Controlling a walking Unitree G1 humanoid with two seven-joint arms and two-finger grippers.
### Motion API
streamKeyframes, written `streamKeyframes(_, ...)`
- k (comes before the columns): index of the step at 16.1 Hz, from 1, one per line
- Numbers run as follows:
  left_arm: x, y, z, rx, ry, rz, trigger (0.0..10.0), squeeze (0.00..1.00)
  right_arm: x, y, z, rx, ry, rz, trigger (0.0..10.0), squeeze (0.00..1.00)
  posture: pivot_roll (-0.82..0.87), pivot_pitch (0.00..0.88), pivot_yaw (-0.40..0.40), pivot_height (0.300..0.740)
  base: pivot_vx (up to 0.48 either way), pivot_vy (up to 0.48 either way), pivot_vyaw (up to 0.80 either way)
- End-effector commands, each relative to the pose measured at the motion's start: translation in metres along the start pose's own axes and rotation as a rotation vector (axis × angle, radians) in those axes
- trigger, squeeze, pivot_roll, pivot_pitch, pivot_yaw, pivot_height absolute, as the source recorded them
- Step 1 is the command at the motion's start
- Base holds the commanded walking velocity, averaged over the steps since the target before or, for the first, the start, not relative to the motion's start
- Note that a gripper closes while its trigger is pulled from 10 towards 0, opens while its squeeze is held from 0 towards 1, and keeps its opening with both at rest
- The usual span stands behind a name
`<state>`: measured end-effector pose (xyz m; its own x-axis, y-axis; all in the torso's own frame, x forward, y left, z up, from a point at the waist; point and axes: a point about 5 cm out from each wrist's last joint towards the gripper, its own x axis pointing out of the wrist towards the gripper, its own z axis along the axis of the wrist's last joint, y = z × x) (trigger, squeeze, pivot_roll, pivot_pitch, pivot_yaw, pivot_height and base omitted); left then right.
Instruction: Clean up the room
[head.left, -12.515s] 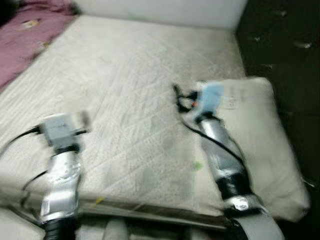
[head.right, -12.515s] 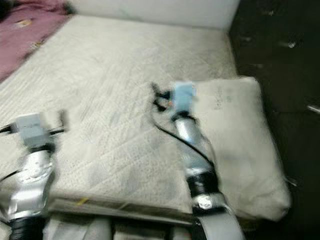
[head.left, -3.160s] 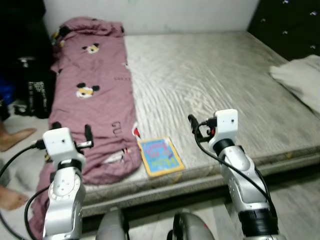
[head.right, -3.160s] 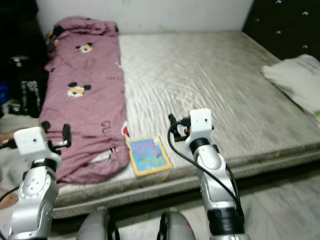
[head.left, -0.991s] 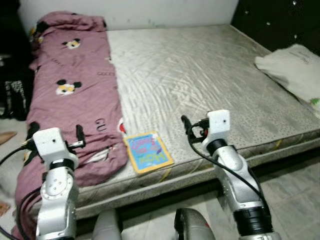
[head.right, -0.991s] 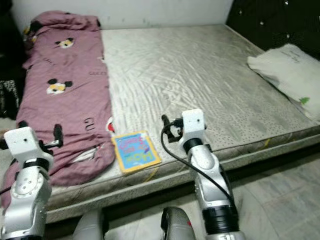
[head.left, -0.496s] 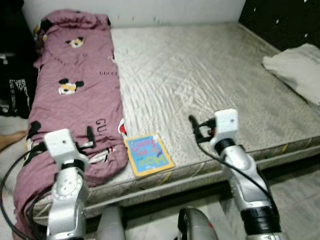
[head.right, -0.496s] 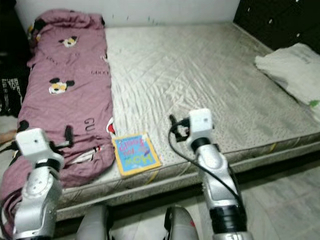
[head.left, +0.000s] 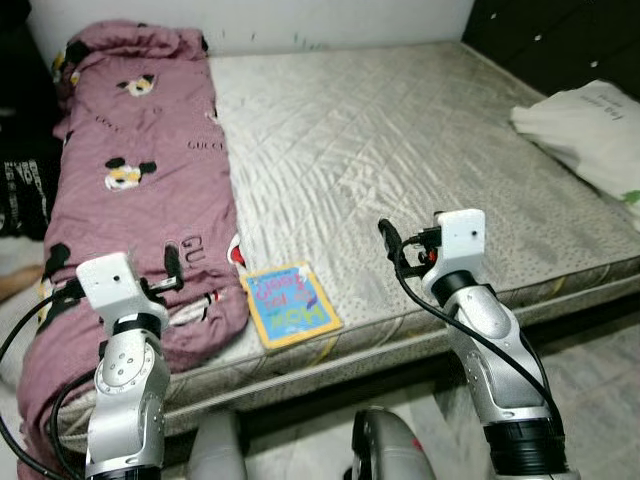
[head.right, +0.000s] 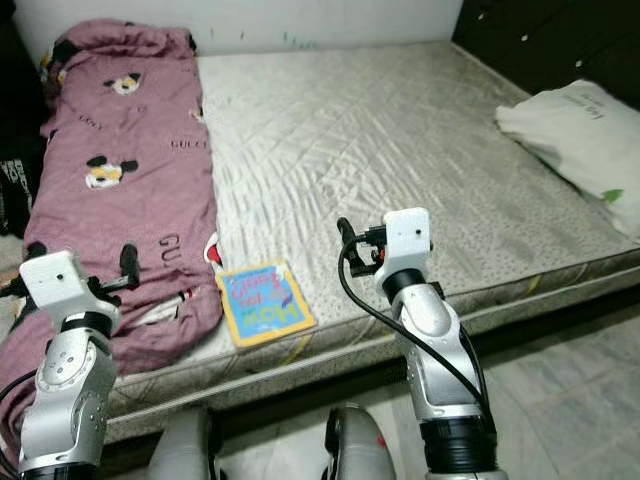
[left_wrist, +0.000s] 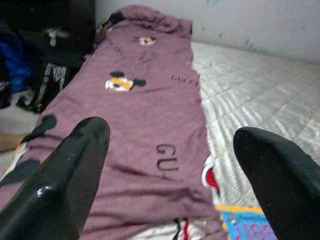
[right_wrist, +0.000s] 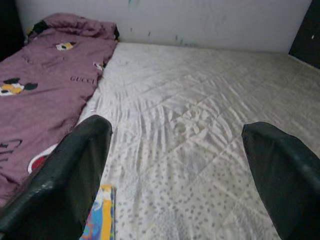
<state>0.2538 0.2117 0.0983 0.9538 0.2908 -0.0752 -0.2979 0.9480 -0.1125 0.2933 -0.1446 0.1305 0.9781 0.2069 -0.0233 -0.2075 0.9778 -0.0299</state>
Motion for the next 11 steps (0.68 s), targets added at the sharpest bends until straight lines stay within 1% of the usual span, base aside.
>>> streamKeyframes(1,0.007,0.001,0.003,0.010,-0.018,0.003,10.0,0.00,-0.001,-0.007,0.001,0.008,0.008,-0.030,10.0,0.00,-0.17,0.000,-0.041,0.590,0.000,0.000,0.00)
streamKeyframes(3,0.017,-0.005,0.011,0.006,-0.038,-0.019,10.0,0.00,0.004,-0.005,0.005,0.005,-0.004,-0.030,10.0,0.00,-0.17,0.000,-0.029,0.565,0.000,0.000,0.00)
streamKeyframes(4,0.019,-0.008,0.012,0.008,-0.043,-0.033,10.0,0.00,0.005,-0.005,0.006,-0.005,-0.011,-0.030,10.0,0.00,-0.18,0.000,-0.021,0.560,0.000,0.000,0.00)
streamKeyframes(7,0.017,-0.008,0.011,0.008,-0.041,-0.035,10.0,0.00,0.002,-0.016,0.003,-0.006,0.001,-0.077,10.0,0.00,-0.18,0.000,-0.015,0.560,0.000,0.000,0.00)
streamKeyframes(9,0.017,-0.006,0.009,0.003,-0.039,-0.012,10.0,0.00,0.001,-0.019,0.001,-0.011,0.009,-0.078,10.0,0.00,-0.18,0.000,-0.024,0.560,0.000,0.000,0.00)
streamKeyframes(11,0.018,-0.007,0.012,-0.001,-0.049,0.005,10.0,0.00,0.003,-0.020,0.001,-0.019,0.017,-0.069,10.0,0.00,-0.16,0.000,-0.041,0.560,0.000,0.000,0.00)
